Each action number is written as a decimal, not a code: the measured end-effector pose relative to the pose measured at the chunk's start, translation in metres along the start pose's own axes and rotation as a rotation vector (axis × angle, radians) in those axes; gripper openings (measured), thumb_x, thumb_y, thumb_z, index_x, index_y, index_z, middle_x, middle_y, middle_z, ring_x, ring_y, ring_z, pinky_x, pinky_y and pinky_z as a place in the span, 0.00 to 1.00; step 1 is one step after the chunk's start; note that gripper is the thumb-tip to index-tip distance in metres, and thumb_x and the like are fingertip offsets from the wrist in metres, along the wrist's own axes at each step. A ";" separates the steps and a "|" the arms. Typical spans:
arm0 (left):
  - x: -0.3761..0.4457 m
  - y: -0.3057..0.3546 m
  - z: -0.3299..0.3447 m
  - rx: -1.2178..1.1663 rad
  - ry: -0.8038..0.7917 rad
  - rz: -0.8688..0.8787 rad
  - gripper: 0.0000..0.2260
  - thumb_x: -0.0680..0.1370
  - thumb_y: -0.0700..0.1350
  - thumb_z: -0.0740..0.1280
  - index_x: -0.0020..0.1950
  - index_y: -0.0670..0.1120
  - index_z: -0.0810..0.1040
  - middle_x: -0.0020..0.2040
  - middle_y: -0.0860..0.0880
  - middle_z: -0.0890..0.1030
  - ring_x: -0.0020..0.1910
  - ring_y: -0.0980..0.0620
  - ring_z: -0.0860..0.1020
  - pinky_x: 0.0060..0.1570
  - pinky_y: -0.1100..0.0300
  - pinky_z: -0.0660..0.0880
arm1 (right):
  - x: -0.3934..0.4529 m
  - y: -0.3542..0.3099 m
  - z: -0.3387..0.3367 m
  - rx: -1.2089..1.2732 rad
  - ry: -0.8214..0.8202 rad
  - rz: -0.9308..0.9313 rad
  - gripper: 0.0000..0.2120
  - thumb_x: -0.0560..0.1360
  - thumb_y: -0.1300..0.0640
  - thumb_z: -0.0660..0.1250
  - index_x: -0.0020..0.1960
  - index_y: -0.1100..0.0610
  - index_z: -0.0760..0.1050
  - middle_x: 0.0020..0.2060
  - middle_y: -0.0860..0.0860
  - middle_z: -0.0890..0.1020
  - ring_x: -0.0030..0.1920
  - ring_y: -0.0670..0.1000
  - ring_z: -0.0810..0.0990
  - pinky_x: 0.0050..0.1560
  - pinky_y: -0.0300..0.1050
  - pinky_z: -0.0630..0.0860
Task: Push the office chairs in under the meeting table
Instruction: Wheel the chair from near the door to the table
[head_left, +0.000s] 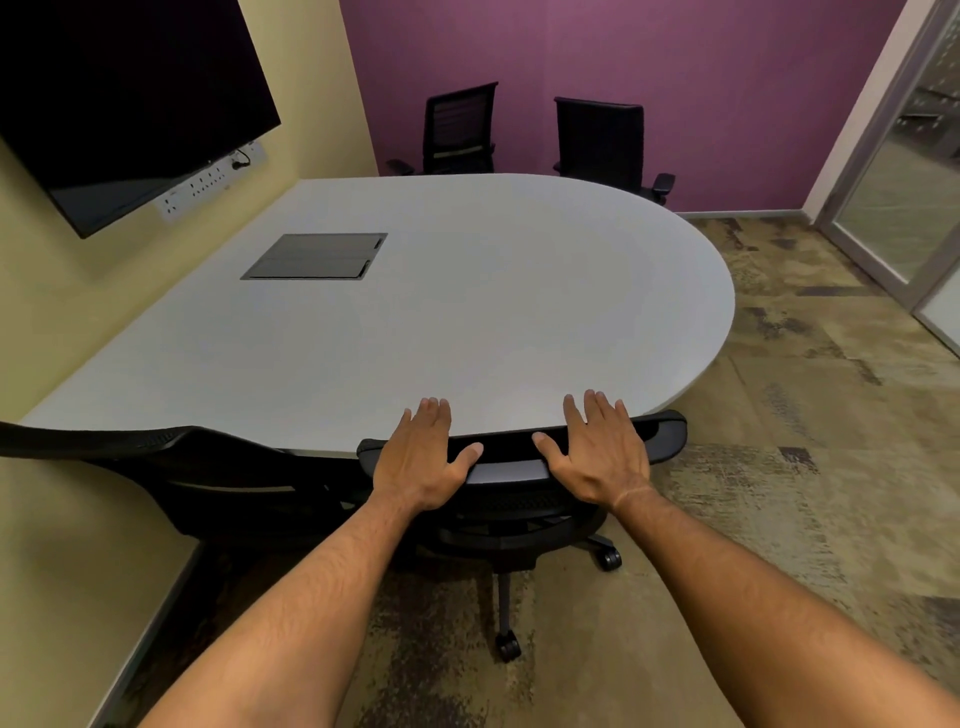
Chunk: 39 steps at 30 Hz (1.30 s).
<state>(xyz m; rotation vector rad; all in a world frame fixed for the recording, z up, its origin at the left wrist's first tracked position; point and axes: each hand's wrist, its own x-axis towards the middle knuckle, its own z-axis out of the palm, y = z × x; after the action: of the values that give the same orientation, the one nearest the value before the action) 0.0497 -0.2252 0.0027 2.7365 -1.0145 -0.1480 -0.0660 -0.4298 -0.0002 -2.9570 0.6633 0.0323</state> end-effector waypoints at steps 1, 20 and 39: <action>0.000 0.001 0.001 0.011 0.005 -0.008 0.37 0.79 0.65 0.49 0.79 0.41 0.49 0.80 0.43 0.51 0.79 0.50 0.48 0.77 0.55 0.42 | 0.000 0.000 0.001 -0.001 0.000 0.001 0.42 0.74 0.30 0.39 0.78 0.58 0.50 0.77 0.62 0.55 0.77 0.58 0.51 0.76 0.56 0.44; 0.005 0.000 -0.004 -0.043 0.049 0.032 0.43 0.73 0.70 0.50 0.79 0.43 0.51 0.80 0.46 0.53 0.79 0.52 0.49 0.76 0.57 0.44 | 0.007 0.003 0.001 0.042 0.078 -0.016 0.38 0.77 0.33 0.46 0.78 0.57 0.53 0.76 0.61 0.58 0.76 0.58 0.54 0.76 0.55 0.46; 0.023 0.050 -0.022 0.141 0.149 0.118 0.46 0.71 0.71 0.42 0.78 0.40 0.37 0.79 0.42 0.39 0.78 0.48 0.38 0.75 0.55 0.36 | 0.009 0.046 -0.033 0.067 0.235 -0.059 0.43 0.74 0.32 0.45 0.79 0.57 0.42 0.78 0.61 0.48 0.78 0.58 0.45 0.75 0.54 0.39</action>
<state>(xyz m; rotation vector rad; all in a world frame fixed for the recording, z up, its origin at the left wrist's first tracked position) 0.0396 -0.2736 0.0356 2.7512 -1.1815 0.1498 -0.0778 -0.4781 0.0271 -2.9395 0.5894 -0.3399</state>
